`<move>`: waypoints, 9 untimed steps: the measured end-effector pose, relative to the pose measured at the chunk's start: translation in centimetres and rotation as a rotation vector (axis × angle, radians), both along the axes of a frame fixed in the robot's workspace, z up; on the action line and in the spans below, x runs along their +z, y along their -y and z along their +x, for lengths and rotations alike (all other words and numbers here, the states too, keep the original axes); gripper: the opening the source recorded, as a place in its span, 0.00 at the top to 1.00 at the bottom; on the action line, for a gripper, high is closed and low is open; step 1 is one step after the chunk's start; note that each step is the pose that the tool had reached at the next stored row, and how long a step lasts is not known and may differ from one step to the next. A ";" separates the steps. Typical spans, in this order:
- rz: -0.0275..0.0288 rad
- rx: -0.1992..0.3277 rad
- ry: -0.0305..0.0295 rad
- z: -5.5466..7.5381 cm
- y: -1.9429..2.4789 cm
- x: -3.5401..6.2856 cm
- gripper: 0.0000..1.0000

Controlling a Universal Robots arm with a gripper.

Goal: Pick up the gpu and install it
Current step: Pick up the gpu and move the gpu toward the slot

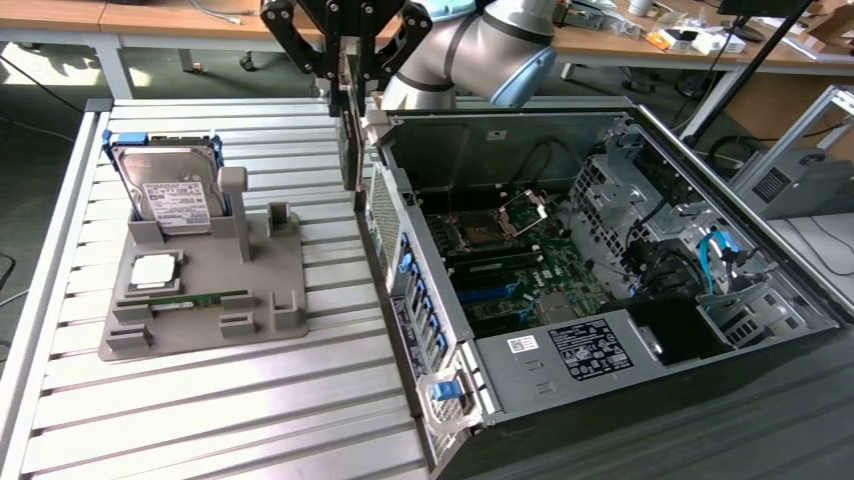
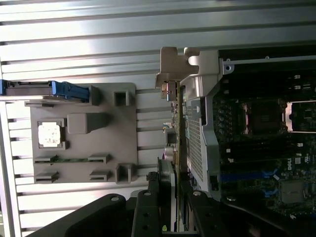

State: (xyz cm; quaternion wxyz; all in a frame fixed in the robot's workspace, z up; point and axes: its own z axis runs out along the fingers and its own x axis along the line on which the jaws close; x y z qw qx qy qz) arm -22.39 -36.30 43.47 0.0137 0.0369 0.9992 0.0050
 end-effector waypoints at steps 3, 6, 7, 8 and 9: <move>0.0000 0.000 0.0000 0.2 0.00 0.00 0.73; -0.0001 0.000 0.0000 0.3 0.00 0.00 0.73; -0.0001 0.000 0.0000 0.4 0.00 0.00 0.73; -0.0001 0.000 0.0000 0.5 0.00 0.00 0.73; -0.0001 0.000 0.0000 0.5 0.00 0.00 0.73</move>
